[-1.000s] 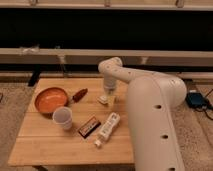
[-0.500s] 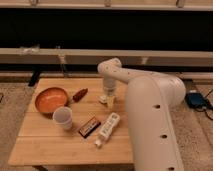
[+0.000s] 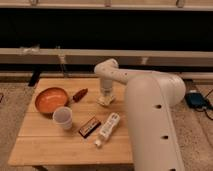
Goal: Place the white sponge in the ceramic bowl
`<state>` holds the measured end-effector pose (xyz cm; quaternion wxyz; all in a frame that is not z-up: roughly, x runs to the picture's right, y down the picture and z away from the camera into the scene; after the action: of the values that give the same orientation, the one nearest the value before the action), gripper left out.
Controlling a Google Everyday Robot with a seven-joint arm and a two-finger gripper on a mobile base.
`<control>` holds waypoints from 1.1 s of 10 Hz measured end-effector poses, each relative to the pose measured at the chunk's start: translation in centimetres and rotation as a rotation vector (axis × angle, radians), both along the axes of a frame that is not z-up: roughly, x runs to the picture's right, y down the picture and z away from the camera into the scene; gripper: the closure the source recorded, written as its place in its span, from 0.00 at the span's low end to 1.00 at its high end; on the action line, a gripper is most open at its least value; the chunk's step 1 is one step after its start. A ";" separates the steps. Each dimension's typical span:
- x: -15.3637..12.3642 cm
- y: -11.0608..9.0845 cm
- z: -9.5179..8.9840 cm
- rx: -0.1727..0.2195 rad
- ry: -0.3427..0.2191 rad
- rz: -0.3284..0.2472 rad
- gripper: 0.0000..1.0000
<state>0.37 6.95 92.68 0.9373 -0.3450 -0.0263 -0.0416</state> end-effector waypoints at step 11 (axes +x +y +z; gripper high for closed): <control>-10.0 -9.5 -4.7 0.122 -0.145 -0.067 1.00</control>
<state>-9.60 -2.60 87.96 0.9503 -0.2841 -0.0798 -0.0990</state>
